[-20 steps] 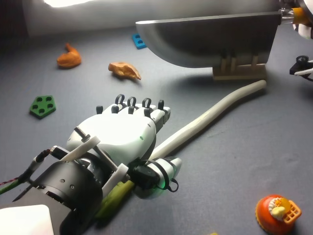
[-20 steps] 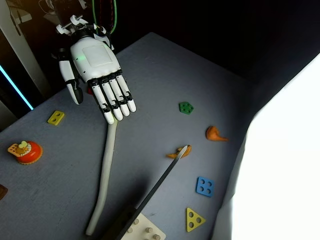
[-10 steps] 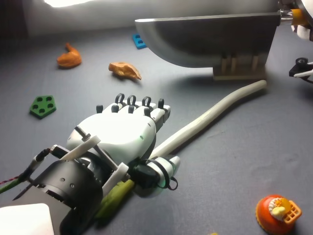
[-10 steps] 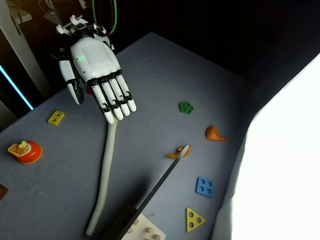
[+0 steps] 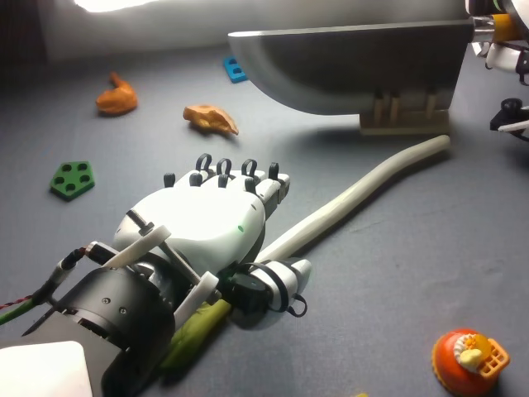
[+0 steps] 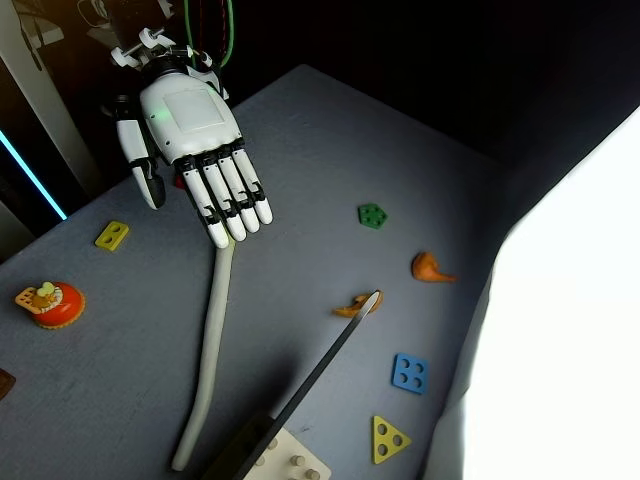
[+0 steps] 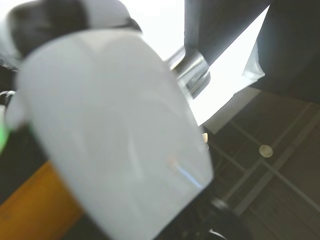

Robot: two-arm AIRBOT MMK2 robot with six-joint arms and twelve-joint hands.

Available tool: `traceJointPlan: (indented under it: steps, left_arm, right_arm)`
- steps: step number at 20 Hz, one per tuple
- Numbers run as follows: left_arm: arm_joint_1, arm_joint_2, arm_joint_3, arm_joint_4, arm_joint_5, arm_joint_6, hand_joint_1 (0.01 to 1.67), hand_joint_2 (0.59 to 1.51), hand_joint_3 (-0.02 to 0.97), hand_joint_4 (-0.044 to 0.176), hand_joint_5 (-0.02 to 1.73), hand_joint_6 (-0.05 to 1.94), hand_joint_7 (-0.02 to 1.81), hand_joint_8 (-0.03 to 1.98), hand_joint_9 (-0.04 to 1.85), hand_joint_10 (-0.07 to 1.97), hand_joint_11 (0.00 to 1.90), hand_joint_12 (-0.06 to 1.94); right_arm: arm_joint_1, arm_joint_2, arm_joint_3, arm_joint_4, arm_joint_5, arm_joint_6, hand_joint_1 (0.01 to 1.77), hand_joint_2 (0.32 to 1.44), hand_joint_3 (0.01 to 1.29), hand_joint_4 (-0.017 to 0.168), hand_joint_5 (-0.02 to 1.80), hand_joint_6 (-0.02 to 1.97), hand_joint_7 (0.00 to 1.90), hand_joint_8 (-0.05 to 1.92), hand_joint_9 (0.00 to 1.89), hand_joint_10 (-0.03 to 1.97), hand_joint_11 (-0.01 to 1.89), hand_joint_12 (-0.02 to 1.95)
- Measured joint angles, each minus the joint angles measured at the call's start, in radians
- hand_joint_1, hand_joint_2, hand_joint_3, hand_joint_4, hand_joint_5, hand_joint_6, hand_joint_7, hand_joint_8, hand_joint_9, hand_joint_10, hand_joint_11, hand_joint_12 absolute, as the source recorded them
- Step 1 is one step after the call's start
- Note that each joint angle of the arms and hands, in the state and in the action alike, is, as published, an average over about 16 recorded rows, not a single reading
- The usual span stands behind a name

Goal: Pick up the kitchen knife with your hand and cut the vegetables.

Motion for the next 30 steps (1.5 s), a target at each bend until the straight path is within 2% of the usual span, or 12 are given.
traceJointPlan:
  steps: [3,4,6,10,14,18,21,24,30]
  left_arm:
    - [0.0,0.0,0.0,0.0,0.0,0.0,0.32,1.402,0.013,0.0,0.1,0.02,0.11,0.02,0.1,0.01,0.02,0.14]
    - [0.0,0.0,0.0,0.0,0.0,0.0,0.32,1.402,0.013,0.0,0.1,0.02,0.11,0.02,0.1,0.01,0.02,0.14]
    - [0.0,0.0,0.0,0.0,0.0,0.001,0.32,1.402,0.014,0.0,0.1,0.02,0.11,0.02,0.1,0.01,0.02,0.13]
    - [0.0,0.0,-0.001,0.0,0.0,0.002,0.34,1.402,0.013,0.0,0.1,0.02,0.11,0.02,0.1,0.01,0.02,0.13]
    - [-0.001,0.0,-0.001,0.0,0.0,0.003,0.36,1.402,0.013,0.0,0.1,0.02,0.11,0.02,0.1,0.01,0.02,0.11]
    - [-0.001,0.001,-0.004,0.0,0.0,0.004,0.36,1.401,0.013,0.0,0.1,0.02,0.1,0.02,0.09,0.01,0.02,0.09]
    - [-0.001,0.002,-0.007,0.0,0.0,0.004,0.36,1.401,0.013,0.0,0.09,0.02,0.1,0.02,0.09,0.01,0.02,0.08]
    - [-0.001,0.003,-0.01,0.0,0.0,0.004,0.38,1.401,0.012,0.0,0.09,0.02,0.1,0.02,0.08,0.01,0.02,0.08]
    - [-0.002,0.005,-0.015,0.0,0.0,0.005,0.41,1.396,0.012,0.0,0.1,0.02,0.1,0.02,0.09,0.01,0.02,0.09]
  right_arm:
    - [-0.006,0.006,0.0,-0.009,0.006,0.01,1.14,0.88,0.37,0.01,0.62,1.34,0.71,1.6,0.71,1.79,0.75,1.92]
    - [-0.008,0.009,0.0,-0.014,0.007,0.013,1.11,0.89,0.32,0.007,0.56,1.23,0.63,1.5,0.62,1.72,0.65,1.89]
    - [-0.011,0.016,0.0,-0.028,0.009,0.021,1.07,0.9,0.21,0.014,0.45,1.0,0.49,1.26,0.45,1.53,0.47,1.77]
    - [-0.02,0.032,0.001,-0.071,0.011,0.041,1.01,0.89,0.05,0.025,0.25,0.62,0.26,0.79,0.2,1.08,0.18,1.41]
    - [-0.027,0.053,-0.002,-0.119,0.005,0.072,0.96,0.84,0.02,0.042,0.07,0.28,0.09,0.39,0.05,0.62,0.04,0.95]
    - [-0.032,0.092,-0.031,-0.168,-0.007,0.098,0.91,0.8,0.02,0.059,0.03,0.02,0.04,0.07,0.02,0.2,0.01,0.47]
    - [-0.032,0.133,-0.078,-0.203,-0.017,0.11,0.89,0.77,0.02,0.064,0.02,0.0,0.02,0.01,0.02,0.04,0.01,0.19]
    - [-0.032,0.191,-0.158,-0.228,-0.028,0.114,0.88,0.76,0.02,0.067,0.02,0.0,0.02,0.02,0.02,0.0,0.01,0.07]
    - [-0.027,0.37,-0.418,-0.25,-0.049,0.073,0.85,0.75,0.02,0.067,0.01,0.0,0.02,0.02,0.02,-0.01,0.01,0.0]
